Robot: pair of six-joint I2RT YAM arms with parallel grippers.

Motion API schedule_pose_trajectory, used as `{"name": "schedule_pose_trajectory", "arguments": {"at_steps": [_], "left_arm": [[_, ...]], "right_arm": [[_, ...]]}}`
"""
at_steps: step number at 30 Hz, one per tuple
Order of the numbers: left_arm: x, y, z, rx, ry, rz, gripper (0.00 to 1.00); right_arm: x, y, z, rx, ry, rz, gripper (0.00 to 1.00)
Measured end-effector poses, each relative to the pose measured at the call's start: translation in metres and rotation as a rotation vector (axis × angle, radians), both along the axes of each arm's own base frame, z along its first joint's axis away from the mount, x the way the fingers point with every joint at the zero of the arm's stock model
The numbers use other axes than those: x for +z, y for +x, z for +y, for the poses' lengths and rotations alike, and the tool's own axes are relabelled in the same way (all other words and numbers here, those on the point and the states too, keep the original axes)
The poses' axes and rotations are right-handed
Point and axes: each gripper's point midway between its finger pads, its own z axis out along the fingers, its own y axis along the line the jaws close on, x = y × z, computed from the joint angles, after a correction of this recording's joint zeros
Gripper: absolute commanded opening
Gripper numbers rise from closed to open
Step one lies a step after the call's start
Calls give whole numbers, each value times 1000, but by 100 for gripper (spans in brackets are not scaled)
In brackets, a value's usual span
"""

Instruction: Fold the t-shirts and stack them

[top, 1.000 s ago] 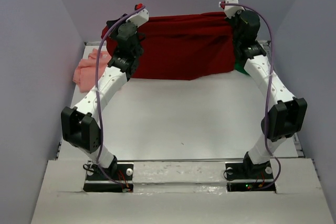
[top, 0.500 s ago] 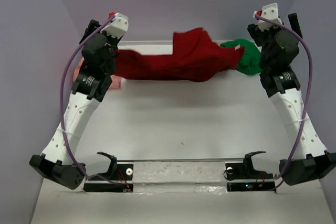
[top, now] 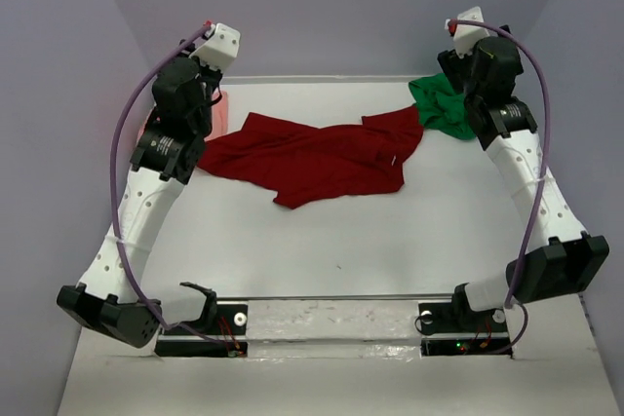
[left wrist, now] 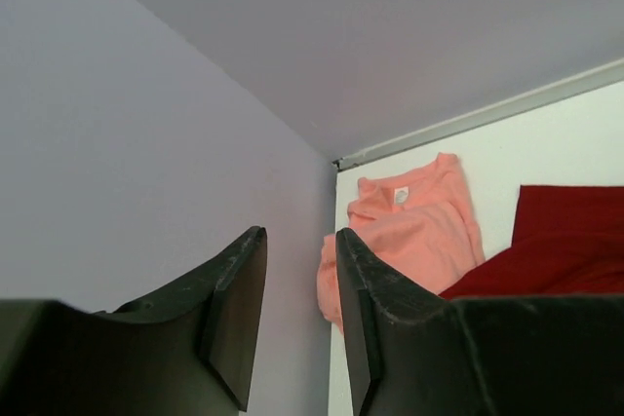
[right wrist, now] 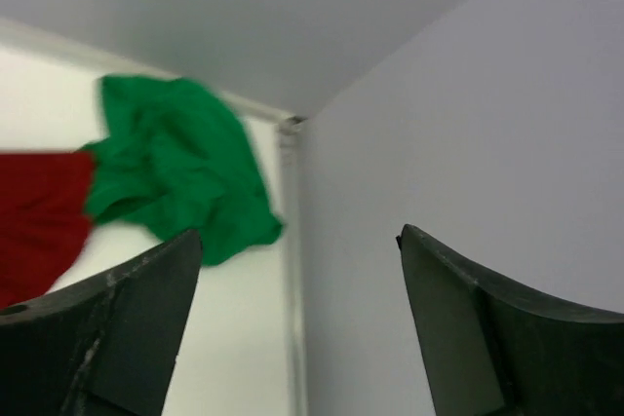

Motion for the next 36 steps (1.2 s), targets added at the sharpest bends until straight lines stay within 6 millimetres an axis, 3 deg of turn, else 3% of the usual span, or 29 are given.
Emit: {"name": "schedule_pose_trajectory", "arguments": {"at_steps": [1,2,3,6,8,10,14,17,21,24,36], "left_arm": [[-6,1,-1,-2,-2,11,56],[-17,3,-4,-11,-2,34,55],[-27,5,-7,-24,-8,51,54],[-76,12,-15,-48,-6,153,54],[-110,16,-20,-58,-3,227,54],[-149,22,-23,-54,10,315,53],[-194,29,-26,-36,19,422,52],[-203,31,-27,-28,10,441,52],[-203,31,-26,-19,-3,438,52],[-203,31,-26,-16,-4,437,52],[-202,31,-24,-7,-4,434,52]], "right_arm": [[-19,7,12,61,33,69,81],[-32,10,19,92,51,120,79],[-53,12,32,150,89,195,68],[-106,9,68,320,183,402,58],[-143,-3,96,446,261,577,53],[-165,-13,115,524,307,697,53],[-217,-44,163,667,370,966,52],[-251,-67,190,737,389,1134,50],[-291,-84,203,758,427,1315,49],[-315,-93,202,740,450,1413,50],[-356,-125,173,622,384,1543,52]]}}
